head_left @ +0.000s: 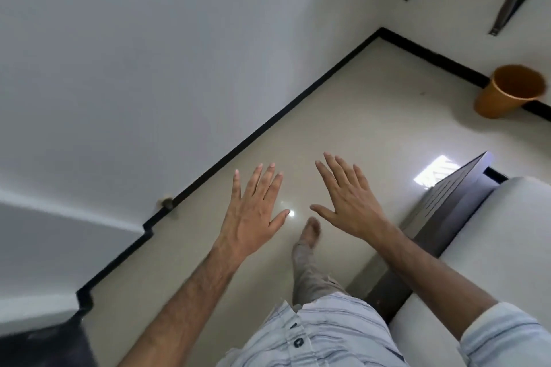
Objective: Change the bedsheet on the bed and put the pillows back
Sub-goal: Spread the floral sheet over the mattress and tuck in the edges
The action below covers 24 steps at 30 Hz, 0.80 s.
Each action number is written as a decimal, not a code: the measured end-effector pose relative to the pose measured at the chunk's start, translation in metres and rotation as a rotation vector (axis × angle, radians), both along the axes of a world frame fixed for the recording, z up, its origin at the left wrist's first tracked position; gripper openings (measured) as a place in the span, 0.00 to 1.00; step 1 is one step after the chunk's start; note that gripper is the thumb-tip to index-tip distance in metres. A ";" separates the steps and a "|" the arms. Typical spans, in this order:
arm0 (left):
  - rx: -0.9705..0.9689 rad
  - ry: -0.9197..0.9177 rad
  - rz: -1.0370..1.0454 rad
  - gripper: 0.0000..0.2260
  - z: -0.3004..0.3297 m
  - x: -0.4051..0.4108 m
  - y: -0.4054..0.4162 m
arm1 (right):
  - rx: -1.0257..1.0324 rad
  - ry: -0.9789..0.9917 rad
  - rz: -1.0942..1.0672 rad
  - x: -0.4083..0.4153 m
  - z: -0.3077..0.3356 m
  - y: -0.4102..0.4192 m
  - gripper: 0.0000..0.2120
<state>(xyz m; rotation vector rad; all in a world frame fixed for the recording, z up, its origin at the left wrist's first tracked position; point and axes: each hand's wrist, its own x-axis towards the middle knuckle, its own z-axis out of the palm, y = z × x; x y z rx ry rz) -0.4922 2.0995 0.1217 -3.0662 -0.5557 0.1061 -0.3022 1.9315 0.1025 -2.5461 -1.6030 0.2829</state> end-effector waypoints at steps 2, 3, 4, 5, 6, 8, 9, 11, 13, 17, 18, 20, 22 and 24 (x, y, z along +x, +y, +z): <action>-0.025 0.021 -0.050 0.35 -0.004 0.056 0.031 | -0.006 0.002 -0.070 0.044 -0.003 0.014 0.43; -0.034 0.030 -0.086 0.35 -0.005 0.088 0.042 | 0.002 0.012 -0.113 0.070 -0.004 0.018 0.43; -0.036 0.035 -0.125 0.35 -0.005 0.119 0.052 | 0.013 0.018 -0.160 0.095 -0.004 0.021 0.43; -0.033 0.024 -0.164 0.35 -0.005 0.146 0.059 | 0.022 0.018 -0.196 0.116 -0.004 0.024 0.43; -0.033 0.020 -0.219 0.35 -0.004 0.181 0.066 | 0.025 0.019 -0.242 0.142 -0.002 0.025 0.43; -0.031 0.025 -0.322 0.35 0.000 0.251 0.077 | 0.028 0.020 -0.332 0.192 0.003 0.025 0.42; -0.040 0.034 -0.365 0.35 0.003 0.285 0.081 | 0.023 0.019 -0.371 0.214 0.007 0.024 0.42; -0.056 0.037 -0.437 0.36 0.010 0.349 0.084 | 0.016 0.010 -0.444 0.254 0.014 0.020 0.42; -0.061 0.030 -0.524 0.36 0.013 0.412 0.084 | 0.028 -0.003 -0.546 0.295 0.020 0.015 0.42; -0.061 0.030 -0.733 0.37 0.011 0.538 0.079 | 0.025 -0.005 -0.729 0.368 0.019 0.006 0.42; -0.058 0.033 -0.788 0.37 0.009 0.572 0.077 | 0.030 -0.011 -0.788 0.389 0.016 0.002 0.42; -0.046 0.021 -0.885 0.36 0.006 0.635 0.073 | 0.025 -0.016 -0.880 0.427 0.012 -0.004 0.42; -0.054 0.047 -0.975 0.36 0.009 0.697 0.066 | 0.006 -0.008 -0.981 0.463 0.012 -0.009 0.42; -0.071 0.040 -1.088 0.36 0.011 0.752 0.059 | 0.012 -0.019 -1.099 0.493 0.018 -0.014 0.42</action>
